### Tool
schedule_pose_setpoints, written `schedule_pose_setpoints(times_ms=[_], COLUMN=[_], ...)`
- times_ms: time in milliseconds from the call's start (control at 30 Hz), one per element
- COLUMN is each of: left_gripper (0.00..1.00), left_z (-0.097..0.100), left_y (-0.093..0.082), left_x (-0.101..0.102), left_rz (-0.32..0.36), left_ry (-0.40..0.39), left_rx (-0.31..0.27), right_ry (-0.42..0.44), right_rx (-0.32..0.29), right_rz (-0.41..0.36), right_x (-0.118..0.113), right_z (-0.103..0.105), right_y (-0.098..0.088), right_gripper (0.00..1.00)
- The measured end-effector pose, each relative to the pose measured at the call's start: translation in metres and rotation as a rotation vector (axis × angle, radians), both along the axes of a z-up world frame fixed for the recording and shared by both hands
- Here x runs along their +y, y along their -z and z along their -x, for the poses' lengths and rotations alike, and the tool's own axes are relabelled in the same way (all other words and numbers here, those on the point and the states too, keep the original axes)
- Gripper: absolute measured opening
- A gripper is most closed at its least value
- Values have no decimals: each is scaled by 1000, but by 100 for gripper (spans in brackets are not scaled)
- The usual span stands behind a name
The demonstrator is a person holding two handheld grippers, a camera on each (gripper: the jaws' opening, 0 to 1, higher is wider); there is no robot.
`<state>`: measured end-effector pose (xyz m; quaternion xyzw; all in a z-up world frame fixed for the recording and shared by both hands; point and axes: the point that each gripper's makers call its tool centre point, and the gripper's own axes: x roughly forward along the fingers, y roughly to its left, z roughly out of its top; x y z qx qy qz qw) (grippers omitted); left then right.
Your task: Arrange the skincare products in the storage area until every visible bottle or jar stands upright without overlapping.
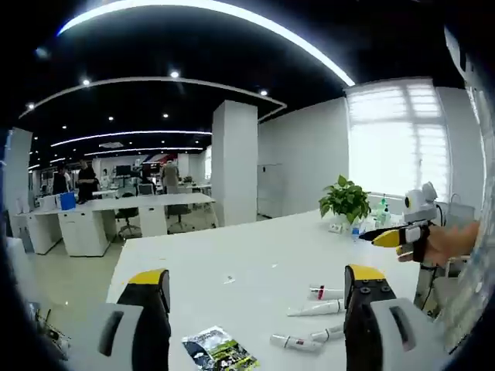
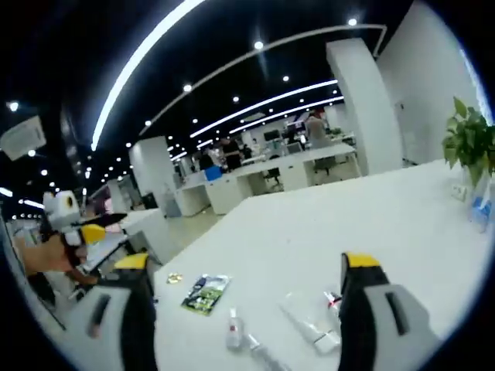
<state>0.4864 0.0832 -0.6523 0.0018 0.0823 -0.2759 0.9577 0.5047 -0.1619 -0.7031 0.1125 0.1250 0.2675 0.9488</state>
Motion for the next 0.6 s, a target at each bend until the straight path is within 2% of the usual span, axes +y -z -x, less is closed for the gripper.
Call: schedule_pose_setpoints(times_ms=[267,433,600], left_gripper=[97,95,95], left_z=[-11,-21,-32], left_y=[-5,-11,-15], left_x=[10,27,42], left_rz=[25,50,83], left_ry=[14,38,93], left_rx=[-7,-33,-57], right_ry=[3,18,63], right_rx=[-25,-15,-31], right_rz=[14,59,54], right_x=[10,27,42], right_z=[-12,-16,-18], right_y=[-23,-28,-43], right_gripper=[99,99,99])
